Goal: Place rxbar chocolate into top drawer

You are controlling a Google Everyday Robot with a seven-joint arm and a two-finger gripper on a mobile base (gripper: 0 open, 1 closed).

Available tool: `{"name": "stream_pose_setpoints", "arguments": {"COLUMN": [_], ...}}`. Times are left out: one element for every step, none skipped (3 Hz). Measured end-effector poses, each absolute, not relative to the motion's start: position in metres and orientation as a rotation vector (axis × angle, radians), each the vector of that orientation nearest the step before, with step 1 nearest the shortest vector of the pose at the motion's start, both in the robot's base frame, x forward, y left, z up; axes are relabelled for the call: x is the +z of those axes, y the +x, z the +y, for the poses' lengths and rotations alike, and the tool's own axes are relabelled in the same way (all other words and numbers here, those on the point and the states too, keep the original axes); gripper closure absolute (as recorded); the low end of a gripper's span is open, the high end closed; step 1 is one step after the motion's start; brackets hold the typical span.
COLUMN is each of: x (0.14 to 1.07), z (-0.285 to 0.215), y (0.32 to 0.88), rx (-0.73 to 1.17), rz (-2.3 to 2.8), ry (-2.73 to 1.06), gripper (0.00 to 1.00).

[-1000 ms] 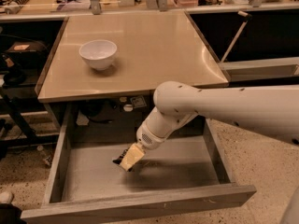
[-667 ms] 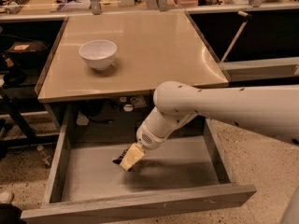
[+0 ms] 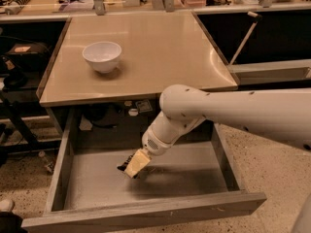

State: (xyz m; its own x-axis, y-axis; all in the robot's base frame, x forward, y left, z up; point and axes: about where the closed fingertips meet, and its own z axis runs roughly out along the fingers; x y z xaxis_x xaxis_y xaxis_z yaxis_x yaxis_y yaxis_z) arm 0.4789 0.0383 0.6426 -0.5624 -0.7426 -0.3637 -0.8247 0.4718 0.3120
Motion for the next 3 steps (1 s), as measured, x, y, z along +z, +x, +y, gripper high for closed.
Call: {"name": "stream_pose_setpoints", "arguments": {"x": [0.6426, 0.6427, 0.6427], "z": [0.0383, 0.0383, 0.0383], "y": [0.4789, 0.4789, 0.4788], "rx": [0.686, 0.686, 0.686], "rz": [2.538, 2.538, 2.538], "ry": [-1.366, -1.366, -1.367], "gripper": [0.35, 0.11, 0.0]}}
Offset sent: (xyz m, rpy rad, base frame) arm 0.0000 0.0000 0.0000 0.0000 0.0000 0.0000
